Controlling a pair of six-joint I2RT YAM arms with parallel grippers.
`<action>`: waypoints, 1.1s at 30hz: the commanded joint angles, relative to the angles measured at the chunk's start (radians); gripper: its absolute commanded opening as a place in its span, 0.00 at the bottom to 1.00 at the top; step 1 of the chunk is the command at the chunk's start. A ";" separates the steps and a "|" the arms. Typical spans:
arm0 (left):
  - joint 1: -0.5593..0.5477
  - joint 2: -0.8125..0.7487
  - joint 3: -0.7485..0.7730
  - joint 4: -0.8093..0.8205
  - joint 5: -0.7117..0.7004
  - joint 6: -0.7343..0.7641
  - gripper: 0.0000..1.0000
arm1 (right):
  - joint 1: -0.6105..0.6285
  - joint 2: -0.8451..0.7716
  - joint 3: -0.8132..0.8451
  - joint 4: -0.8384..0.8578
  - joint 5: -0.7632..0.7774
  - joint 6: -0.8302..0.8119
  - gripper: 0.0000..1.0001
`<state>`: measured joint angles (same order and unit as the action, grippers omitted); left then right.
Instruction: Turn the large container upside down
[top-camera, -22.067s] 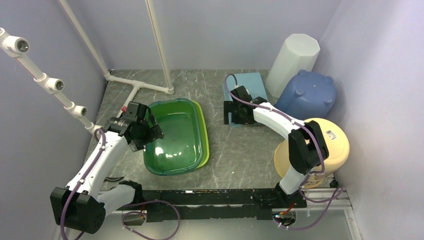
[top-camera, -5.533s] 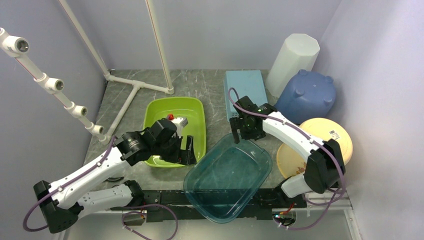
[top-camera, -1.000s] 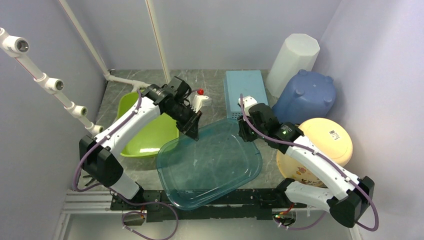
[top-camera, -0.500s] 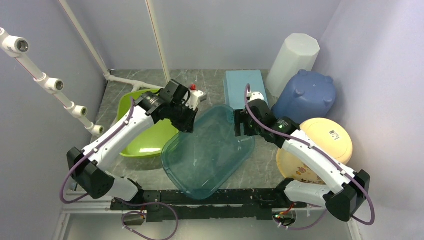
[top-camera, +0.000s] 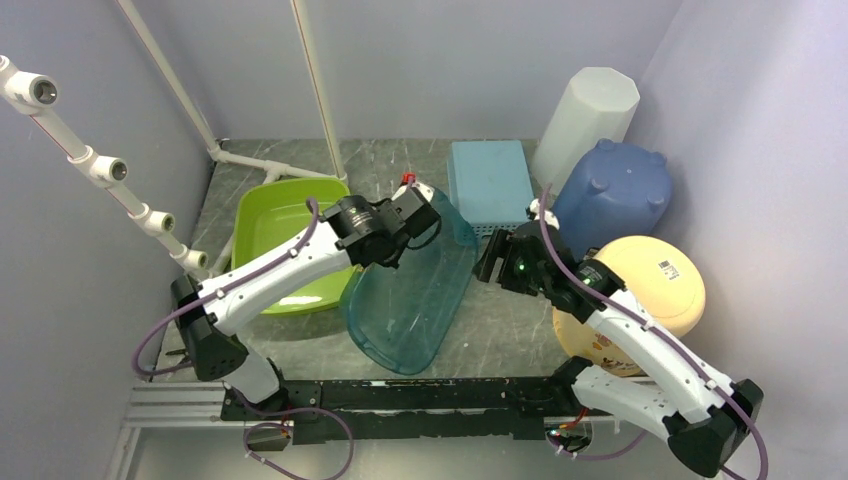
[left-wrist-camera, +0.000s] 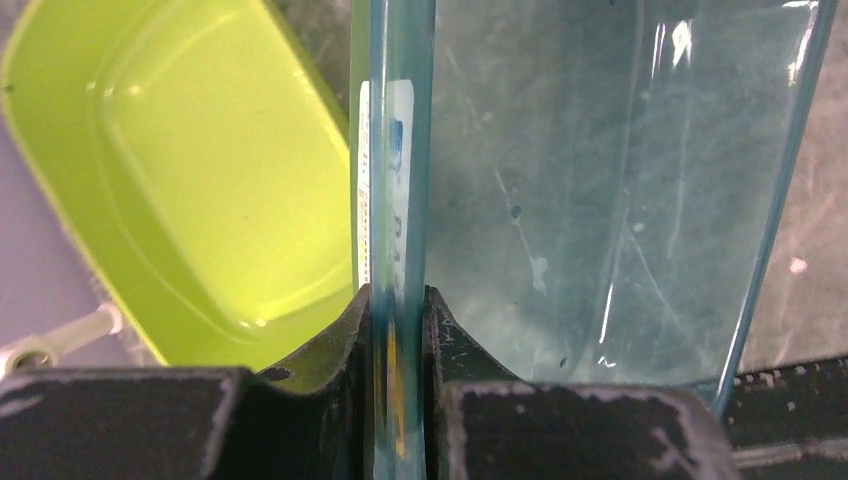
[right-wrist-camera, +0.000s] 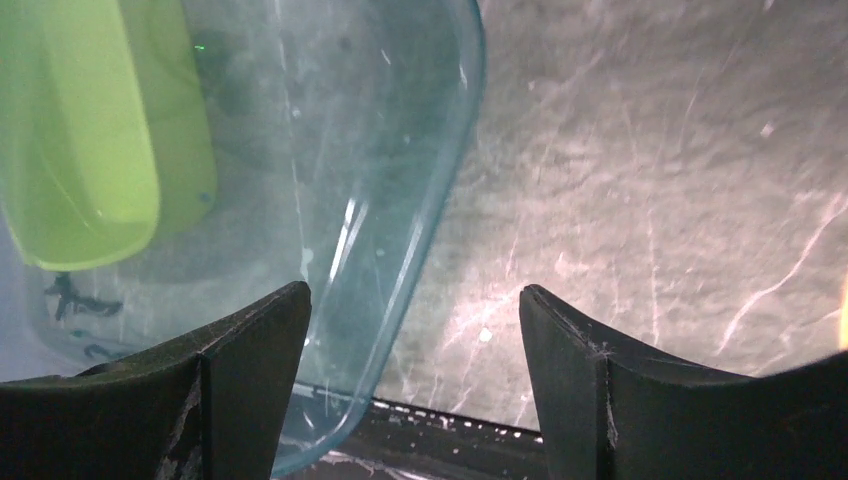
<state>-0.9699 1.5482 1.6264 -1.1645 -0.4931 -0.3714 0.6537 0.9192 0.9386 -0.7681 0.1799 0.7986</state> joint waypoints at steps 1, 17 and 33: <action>-0.041 0.041 0.142 -0.225 -0.307 -0.276 0.03 | -0.002 0.006 -0.084 0.127 -0.129 0.119 0.79; -0.307 0.200 0.156 -0.514 -0.580 -0.518 0.03 | -0.294 0.115 -0.077 0.458 -0.531 0.263 0.78; -0.382 0.242 0.113 -0.513 -0.633 -0.504 0.03 | -0.226 0.384 0.266 0.419 -0.694 0.194 0.88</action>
<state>-1.3396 1.7687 1.7252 -1.5513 -1.0344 -0.8761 0.3649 1.2552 1.1332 -0.3458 -0.4694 1.0210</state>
